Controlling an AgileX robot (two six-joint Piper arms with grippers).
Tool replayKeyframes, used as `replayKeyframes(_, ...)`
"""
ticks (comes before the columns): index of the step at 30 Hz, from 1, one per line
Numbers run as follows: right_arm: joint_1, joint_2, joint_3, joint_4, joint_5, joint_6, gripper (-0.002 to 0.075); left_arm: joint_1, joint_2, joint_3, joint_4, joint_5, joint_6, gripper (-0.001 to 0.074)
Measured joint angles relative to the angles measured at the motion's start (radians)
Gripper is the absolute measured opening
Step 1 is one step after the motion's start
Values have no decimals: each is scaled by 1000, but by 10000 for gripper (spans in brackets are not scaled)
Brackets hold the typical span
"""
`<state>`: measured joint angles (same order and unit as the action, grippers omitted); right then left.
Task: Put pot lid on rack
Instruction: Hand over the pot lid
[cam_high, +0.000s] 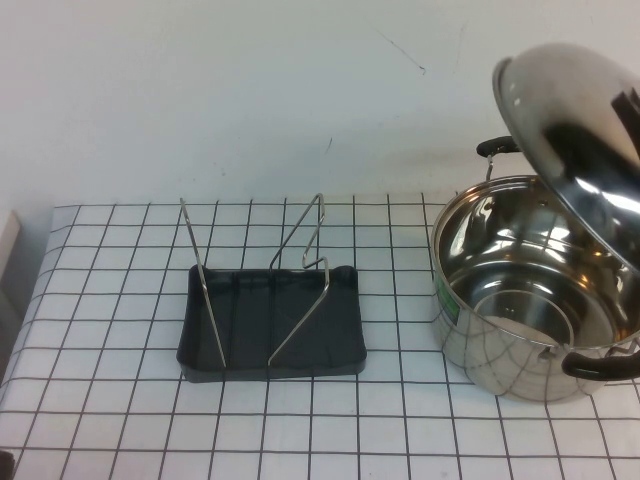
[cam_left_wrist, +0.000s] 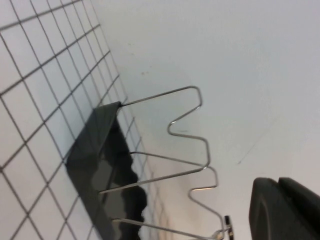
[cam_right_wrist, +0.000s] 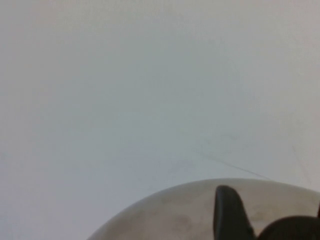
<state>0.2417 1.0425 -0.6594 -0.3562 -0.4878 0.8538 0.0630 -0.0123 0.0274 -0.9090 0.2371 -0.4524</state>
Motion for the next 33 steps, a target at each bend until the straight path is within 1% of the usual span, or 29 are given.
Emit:
replayKeyframes(2, 0, 0, 0, -46, -86, 41, 333, 0, 0, 0, -72, -24, 2, -3)
replayKeyframes(6, 0, 0, 0, -110, -200, 74, 333, 0, 0, 0, -106, -48, 20, -3)
replayKeyframes(10, 0, 2, 0, -128, -220, 91, 333, 0, 0, 0, -135, -26, 80, -3)
replayKeyframes(12, 0, 14, 0, -130, -229, 119, 333, 0, 0, 0, -174, 17, 209, -3)
replayKeyframes(15, 0, 54, 0, -144, -245, 199, 333, 0, 0, -33, -279, 109, 520, -3)
replayKeyframes(17, 0, 92, 0, -154, -273, 256, 333, 0, 0, -79, -389, 154, 729, -3)
replayKeyframes(20, 0, 167, 0, -160, -389, 326, 333, 0, 41, -130, -552, 208, 934, -3)
replayKeyframes(23, 0, 253, 0, -174, -536, 346, 333, 0, 133, -150, -696, 291, 1095, -3)
replayKeyframes(26, 0, 327, 0, -192, -619, 350, 333, 0, 242, -160, -756, 388, 1226, 1)
replayKeyframes(28, 0, 372, 0, -213, -632, 356, 333, 0, 316, -179, -759, 447, 1276, 26)
replayKeyframes(30, 0, 403, 0, -243, -632, 356, 333, 0, 399, -208, -762, 502, 1308, 79)
replayKeyframes(33, 0, 429, 0, -285, -633, 358, 333, 0, 509, -273, -762, 586, 1364, 218)
